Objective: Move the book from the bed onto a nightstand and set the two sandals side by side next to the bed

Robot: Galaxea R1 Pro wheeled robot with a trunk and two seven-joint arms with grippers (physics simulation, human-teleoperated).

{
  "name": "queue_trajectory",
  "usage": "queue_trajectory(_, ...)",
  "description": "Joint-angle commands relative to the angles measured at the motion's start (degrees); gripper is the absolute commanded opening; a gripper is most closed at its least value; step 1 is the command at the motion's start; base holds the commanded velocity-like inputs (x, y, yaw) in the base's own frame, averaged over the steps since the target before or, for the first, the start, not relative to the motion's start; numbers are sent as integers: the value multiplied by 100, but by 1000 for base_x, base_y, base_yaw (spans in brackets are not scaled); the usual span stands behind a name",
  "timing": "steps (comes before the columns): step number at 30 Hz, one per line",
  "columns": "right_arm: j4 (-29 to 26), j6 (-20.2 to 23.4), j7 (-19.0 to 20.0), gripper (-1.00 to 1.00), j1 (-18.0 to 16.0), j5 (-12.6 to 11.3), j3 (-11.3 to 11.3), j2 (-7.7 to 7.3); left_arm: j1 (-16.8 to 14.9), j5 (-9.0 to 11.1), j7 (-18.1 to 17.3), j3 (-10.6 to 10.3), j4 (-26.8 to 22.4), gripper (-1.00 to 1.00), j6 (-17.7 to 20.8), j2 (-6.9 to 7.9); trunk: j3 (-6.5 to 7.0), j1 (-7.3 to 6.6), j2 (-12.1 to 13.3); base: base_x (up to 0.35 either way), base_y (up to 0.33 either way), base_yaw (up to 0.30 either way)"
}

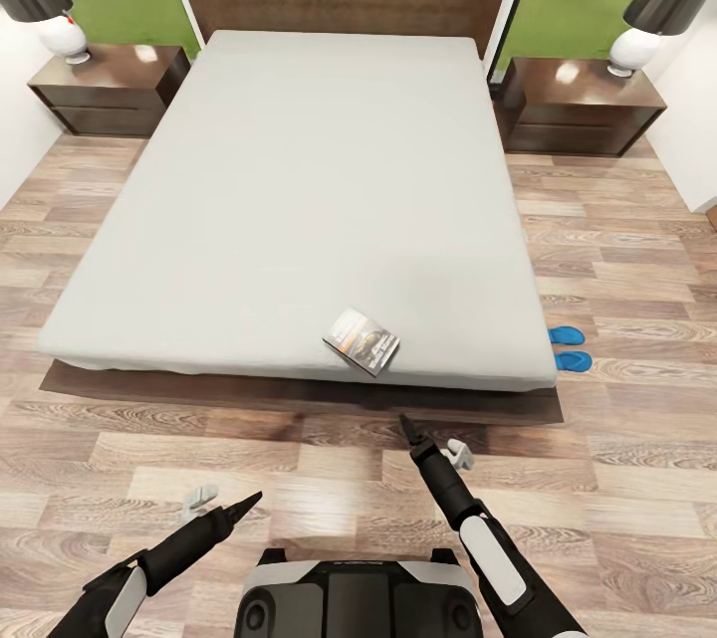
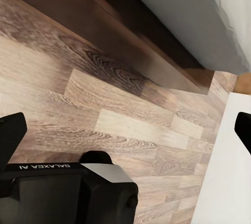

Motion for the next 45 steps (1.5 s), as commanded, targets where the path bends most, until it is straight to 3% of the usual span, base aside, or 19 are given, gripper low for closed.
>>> queue_trajectory(1,6,-16,19,100,-3,-54,21,-4,-2,27,-23,12,1,100,58,-1,-6,3,-8,0,0,0)
queue_trajectory(7,7,28,141,100,-3,-60,22,-7,-2,24,-15,12,7,100,54,-11,-6,3,-8,0,0,0)
queue_trajectory(11,1,104,1030,100,-3,-61,22,-21,-2,23,-15,12,8,100,48,-47,-6,3,-8,0,0,0)
queue_trajectory(13,4,218,1190,100,-3,-61,22,-19,-2,22,-14,12,7,100,47,-50,-6,3,-8,0,0,0)
queue_trajectory(18,6,820,1408,100,-3,-61,10,-25,-2,22,-14,12,10,100,47,-53,-6,3,-8,0,0,0)
queue_trajectory(21,7,1143,1767,100,-3,-134,-1,-35,-2,22,-7,12,10,100,47,-75,-6,3,-8,0,0,0)
queue_trajectory(29,7,1238,1920,100,-3,-413,-4,-42,-2,22,-6,12,10,100,47,-86,-6,3,-8,0,0,0)
queue_trajectory(45,7,1182,1913,100,-3,-430,0,-16,-2,22,-6,12,10,100,47,-80,-6,3,-8,101,0,0)
